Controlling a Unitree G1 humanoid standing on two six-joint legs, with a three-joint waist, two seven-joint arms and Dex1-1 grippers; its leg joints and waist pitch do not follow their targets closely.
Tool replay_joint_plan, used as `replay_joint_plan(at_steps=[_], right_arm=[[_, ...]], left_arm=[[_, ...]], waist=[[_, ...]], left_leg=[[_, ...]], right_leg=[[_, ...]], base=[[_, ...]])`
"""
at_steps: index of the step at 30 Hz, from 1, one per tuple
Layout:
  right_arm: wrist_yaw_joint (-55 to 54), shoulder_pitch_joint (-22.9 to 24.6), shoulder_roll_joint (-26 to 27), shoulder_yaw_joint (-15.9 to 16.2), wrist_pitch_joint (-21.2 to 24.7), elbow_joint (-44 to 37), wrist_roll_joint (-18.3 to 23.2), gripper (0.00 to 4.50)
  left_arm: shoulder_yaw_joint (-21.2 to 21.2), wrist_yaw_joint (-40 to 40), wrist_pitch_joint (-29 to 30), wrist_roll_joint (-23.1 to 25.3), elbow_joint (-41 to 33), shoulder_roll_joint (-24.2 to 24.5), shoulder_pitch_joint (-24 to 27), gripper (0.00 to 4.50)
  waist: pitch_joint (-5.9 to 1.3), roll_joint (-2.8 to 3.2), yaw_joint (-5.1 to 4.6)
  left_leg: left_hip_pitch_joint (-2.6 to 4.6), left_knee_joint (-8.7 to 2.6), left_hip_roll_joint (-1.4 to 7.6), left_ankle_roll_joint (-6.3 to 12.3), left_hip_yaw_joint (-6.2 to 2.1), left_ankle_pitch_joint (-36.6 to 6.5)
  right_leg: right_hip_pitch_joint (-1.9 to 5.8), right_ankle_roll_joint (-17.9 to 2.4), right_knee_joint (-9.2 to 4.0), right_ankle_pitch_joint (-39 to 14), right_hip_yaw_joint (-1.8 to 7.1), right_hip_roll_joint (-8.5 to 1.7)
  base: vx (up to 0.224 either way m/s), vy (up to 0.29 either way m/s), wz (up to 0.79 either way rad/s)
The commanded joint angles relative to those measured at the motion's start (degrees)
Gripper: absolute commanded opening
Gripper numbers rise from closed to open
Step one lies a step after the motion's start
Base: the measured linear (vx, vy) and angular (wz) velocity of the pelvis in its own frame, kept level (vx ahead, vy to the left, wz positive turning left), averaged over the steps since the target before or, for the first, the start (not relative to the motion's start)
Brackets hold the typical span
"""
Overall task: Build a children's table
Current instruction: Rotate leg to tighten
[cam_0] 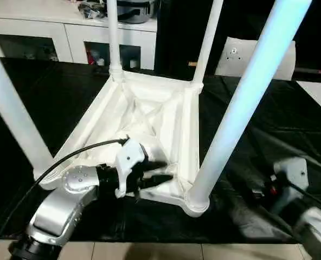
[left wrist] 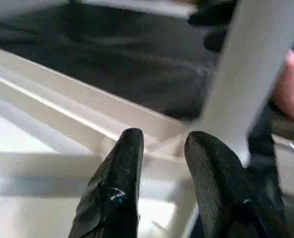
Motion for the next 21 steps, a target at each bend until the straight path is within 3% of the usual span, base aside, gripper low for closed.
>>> replay_joint_plan(at_steps=[1, 3, 6, 9, 11, 16, 21], right_arm=[[4.79, 1.05, -3.31, -0.94, -0.33, 0.08, 0.97, 4.50], [15.84, 4.95, -11.60, -2.20, 0.36, -1.24, 4.22, 4.50], [18.44, 6.17, -13.57, -2.26, 0.94, -2.13, 5.14, 4.50], [20.13, 7.13, -14.86, -1.80, 0.91, -2.85, 5.58, 4.50], [20.62, 7.56, -15.22, -1.19, 0.69, -3.30, 5.36, 4.50], [19.42, 7.32, -14.60, 1.56, 0.16, -4.58, 4.31, 4.50], [19.19, 6.52, -14.57, 3.33, -0.33, -4.53, 3.30, 4.50]], left_arm=[[-2.91, -3.68, 1.38, 0.33, 1.34, 1.39, -2.28, 1.98], [-8.25, -12.29, 3.18, 1.66, 5.31, 5.69, -7.98, 2.06], [-9.44, -14.15, 4.27, 1.86, 6.52, 6.36, -9.94, 2.06], [-10.08, -15.17, 4.23, 1.88, 7.71, 6.40, -11.48, 2.24], [-10.37, -15.19, 3.62, 2.39, 8.53, 6.12, -12.10, 2.40], [-12.78, -14.74, 1.04, 5.39, 11.76, 5.71, -13.77, 2.78], [-14.33, -14.91, -0.68, 7.03, 15.52, 4.95, -15.95, 3.26]], waist=[[-1.93, 0.28, 0.21], [-2.08, 0.35, 0.66], [-2.01, 0.27, 1.17], [-1.78, 0.08, 1.25], [-1.69, 0.35, 1.28], [-1.63, 0.40, 1.33], [-1.77, 0.39, 1.40]], left_leg=[[-0.98, -5.15, 3.93, 3.74, -0.92, -3.02], [-0.77, -4.85, 3.97, 5.62, -0.73, -1.41], [-0.84, -4.83, 4.14, 7.01, -0.66, -1.34], [-0.91, -5.05, 4.46, 6.31, -0.56, -3.62], [-0.81, -5.13, 4.52, 5.80, -0.43, -4.36], [-0.66, -5.36, 4.74, 4.17, -0.13, -6.92], [-0.79, -5.26, 4.64, 3.99, 0.02, -5.61]], right_leg=[[1.39, -12.74, -4.30, -0.91, 2.98, -4.91], [1.44, -13.24, -4.07, 2.16, 3.03, -4.77], [1.36, -14.26, -4.02, 2.98, 2.90, -5.03], [1.27, -15.76, -4.39, -1.84, 2.77, -5.27], [1.11, -15.69, -4.55, -2.89, 2.79, -5.14], [0.88, -14.59, -4.95, -6.93, 2.87, -5.17], [0.91, -14.23, -4.78, -5.43, 2.94, -5.20]], base=[[0.000, 0.000, 0.00], [0.000, 0.000, 0.00], [0.000, 0.000, 0.00], [0.000, 0.000, 0.00], [0.000, 0.000, 0.00], [0.000, 0.000, 0.00], [0.000, 0.000, 0.00]])
